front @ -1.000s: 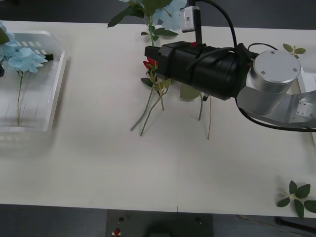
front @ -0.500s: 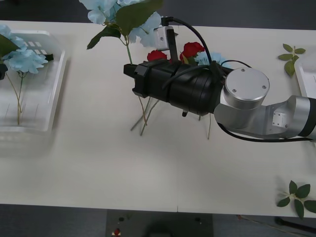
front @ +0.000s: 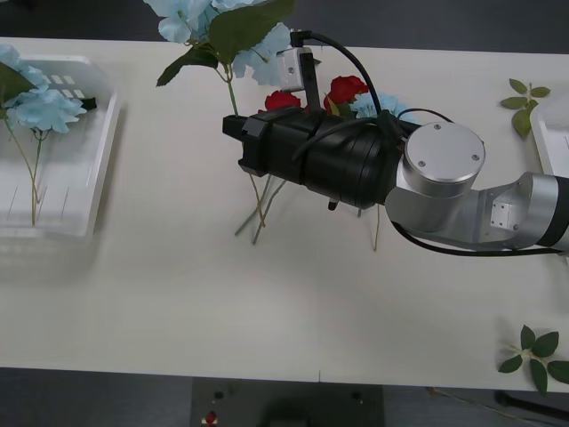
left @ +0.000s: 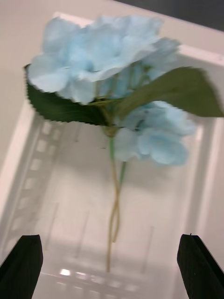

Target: Put the red flowers into the right box and the blue flowers into the left box

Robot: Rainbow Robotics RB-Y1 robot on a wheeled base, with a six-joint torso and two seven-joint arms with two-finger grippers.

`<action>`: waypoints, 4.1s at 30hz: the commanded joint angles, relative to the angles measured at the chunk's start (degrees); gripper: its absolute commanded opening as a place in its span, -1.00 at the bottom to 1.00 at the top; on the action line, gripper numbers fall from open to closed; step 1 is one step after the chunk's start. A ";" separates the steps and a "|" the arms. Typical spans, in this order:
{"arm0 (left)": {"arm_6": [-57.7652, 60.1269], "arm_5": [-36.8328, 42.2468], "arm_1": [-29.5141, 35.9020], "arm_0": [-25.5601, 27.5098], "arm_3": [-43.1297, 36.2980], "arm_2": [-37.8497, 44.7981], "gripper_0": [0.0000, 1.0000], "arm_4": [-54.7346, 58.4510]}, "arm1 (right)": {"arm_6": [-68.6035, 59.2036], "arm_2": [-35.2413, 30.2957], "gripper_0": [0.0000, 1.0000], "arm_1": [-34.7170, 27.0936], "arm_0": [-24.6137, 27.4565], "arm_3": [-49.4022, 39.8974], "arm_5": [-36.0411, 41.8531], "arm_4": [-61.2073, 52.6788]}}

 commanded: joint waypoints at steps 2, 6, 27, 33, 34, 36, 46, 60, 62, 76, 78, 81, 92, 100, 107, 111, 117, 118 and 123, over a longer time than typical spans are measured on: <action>-10.37 3.02 0.85 -0.73 -2.14 0.67 0.66 13.69 | -0.53 -0.89 -1.00 -0.97 -1.23 -1.03 0.11 0.32; -18.28 3.11 -0.38 -0.56 -2.14 0.50 0.66 23.71 | -0.53 -0.89 -1.00 -0.97 -1.23 -1.03 0.11 0.32; -56.95 13.30 -15.15 -0.56 8.23 -4.60 0.66 60.98 | -0.53 -0.89 -1.00 -0.97 -1.23 -1.03 0.11 0.32; -58.93 13.48 -17.08 -0.56 11.57 -9.52 0.66 63.70 | -0.53 -0.89 -1.00 -0.97 -1.23 -1.03 0.11 0.32; -58.93 13.39 -17.26 -0.56 12.53 -10.58 0.67 64.67 | -0.53 -0.89 -1.00 -0.97 -1.23 -1.03 0.11 0.32; -58.93 13.39 -17.61 -0.56 14.20 -12.69 0.66 66.51 | -0.53 -0.89 -1.00 -0.97 -1.23 -1.03 0.11 0.32; -58.93 10.93 -20.16 -0.56 18.16 -20.95 0.66 71.61 | -0.53 -0.89 -1.00 -0.97 -1.23 -1.03 0.11 0.32; -58.93 -3.40 -20.51 -0.91 18.07 -39.14 0.66 85.23 | -0.53 -0.89 -1.00 -0.97 -1.23 -1.03 0.11 0.32; -58.93 -4.10 -20.51 -0.99 18.07 -40.29 0.65 85.58 | -0.53 -0.89 -1.00 -0.97 -1.23 -1.03 0.11 0.32; -58.93 -5.33 -20.95 -1.17 15.79 -44.33 0.66 90.42 | -0.53 -0.89 -1.00 -0.97 -1.23 -1.03 0.11 0.32; -58.93 -5.60 -20.95 -1.17 15.52 -44.33 0.66 90.51 | -0.53 -0.89 -1.00 -0.97 -1.23 -1.03 0.11 0.32; -58.93 -5.86 -20.95 -1.17 15.52 -44.33 -0.45 90.68 | -0.53 -0.89 -1.00 -0.97 -1.23 -1.03 0.11 0.32; -58.93 -6.56 -20.95 -1.17 15.52 -44.24 -1.00 91.65 | -0.53 -0.89 -1.00 -0.97 -1.23 -1.03 0.11 0.32; -58.93 -6.74 -20.95 -1.17 15.52 -44.24 -1.00 92.00 | -0.53 -0.89 -0.98 -0.97 -1.23 -1.03 0.11 0.32; -58.93 -6.74 -20.95 -1.17 15.52 -44.24 -1.00 92.18 | -0.53 -0.89 1.00 -0.97 -1.23 -1.03 0.11 0.32; -58.93 -6.74 -20.95 -1.17 15.52 -44.24 -1.00 92.26 | -0.53 -0.89 1.00 -0.97 -1.23 -1.03 0.11 0.32; -58.93 -6.56 -20.42 -1.08 15.43 -44.15 -1.00 92.88 | -0.53 -0.89 1.00 -0.97 -1.23 -1.03 0.11 0.32; -58.93 -6.39 -20.25 -1.08 15.43 -44.15 -1.00 93.06 | -0.53 -0.89 1.00 -0.97 -1.23 -1.03 0.11 0.32; -58.93 -3.84 -17.43 -0.91 15.52 -42.66 -1.00 94.99 | -0.09 -1.42 1.00 -0.44 2.29 -1.30 -2.08 1.28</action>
